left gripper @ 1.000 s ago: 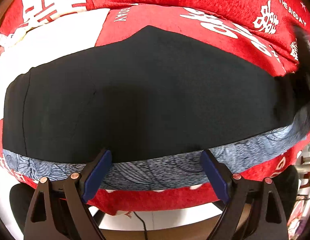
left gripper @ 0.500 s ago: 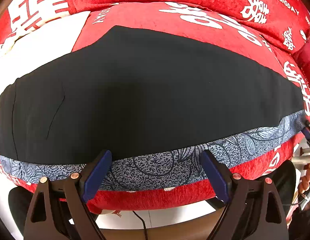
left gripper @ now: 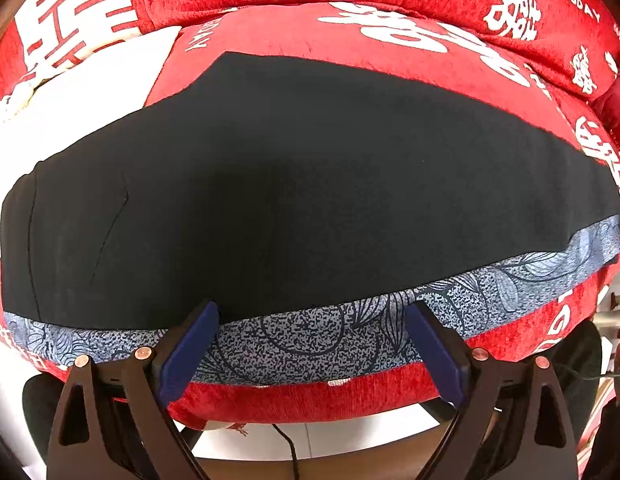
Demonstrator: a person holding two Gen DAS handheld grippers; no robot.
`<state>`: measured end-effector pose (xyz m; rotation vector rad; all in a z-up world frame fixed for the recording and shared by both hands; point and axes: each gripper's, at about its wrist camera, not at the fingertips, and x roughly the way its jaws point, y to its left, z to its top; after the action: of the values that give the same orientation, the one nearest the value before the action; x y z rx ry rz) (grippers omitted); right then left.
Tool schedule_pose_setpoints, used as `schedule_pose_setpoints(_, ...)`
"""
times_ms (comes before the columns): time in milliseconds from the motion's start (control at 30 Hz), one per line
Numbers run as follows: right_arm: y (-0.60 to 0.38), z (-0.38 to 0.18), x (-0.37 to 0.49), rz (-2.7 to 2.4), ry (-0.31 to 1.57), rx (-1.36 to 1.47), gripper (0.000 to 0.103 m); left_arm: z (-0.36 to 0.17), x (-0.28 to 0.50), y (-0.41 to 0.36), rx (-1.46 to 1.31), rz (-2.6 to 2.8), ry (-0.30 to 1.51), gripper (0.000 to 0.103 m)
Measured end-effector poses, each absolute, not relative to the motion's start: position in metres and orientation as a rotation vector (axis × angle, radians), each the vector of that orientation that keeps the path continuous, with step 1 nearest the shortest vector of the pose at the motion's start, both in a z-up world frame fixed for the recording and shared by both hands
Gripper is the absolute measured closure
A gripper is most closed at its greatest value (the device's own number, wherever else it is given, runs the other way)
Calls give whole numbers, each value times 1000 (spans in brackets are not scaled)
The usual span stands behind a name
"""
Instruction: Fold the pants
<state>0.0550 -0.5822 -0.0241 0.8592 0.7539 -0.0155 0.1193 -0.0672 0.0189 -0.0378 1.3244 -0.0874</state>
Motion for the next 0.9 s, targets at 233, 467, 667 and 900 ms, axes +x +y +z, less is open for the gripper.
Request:
schedule_pose_setpoints(233,-540,57,44,-106,691,480,96,31,136,-23,-122,39,1286,8)
schedule_pose_setpoints(467,-527,23,65,-272,882,287,96,14,139,18,-61,172,1325,0)
schedule_pose_setpoints(667,-508,27,60,-336,855,170,96,30,152,51,-125,260,1272,0)
schedule_pose_setpoints(900,-500,51,65,-376,808,86,96,14,179,14,153,266,1246,0)
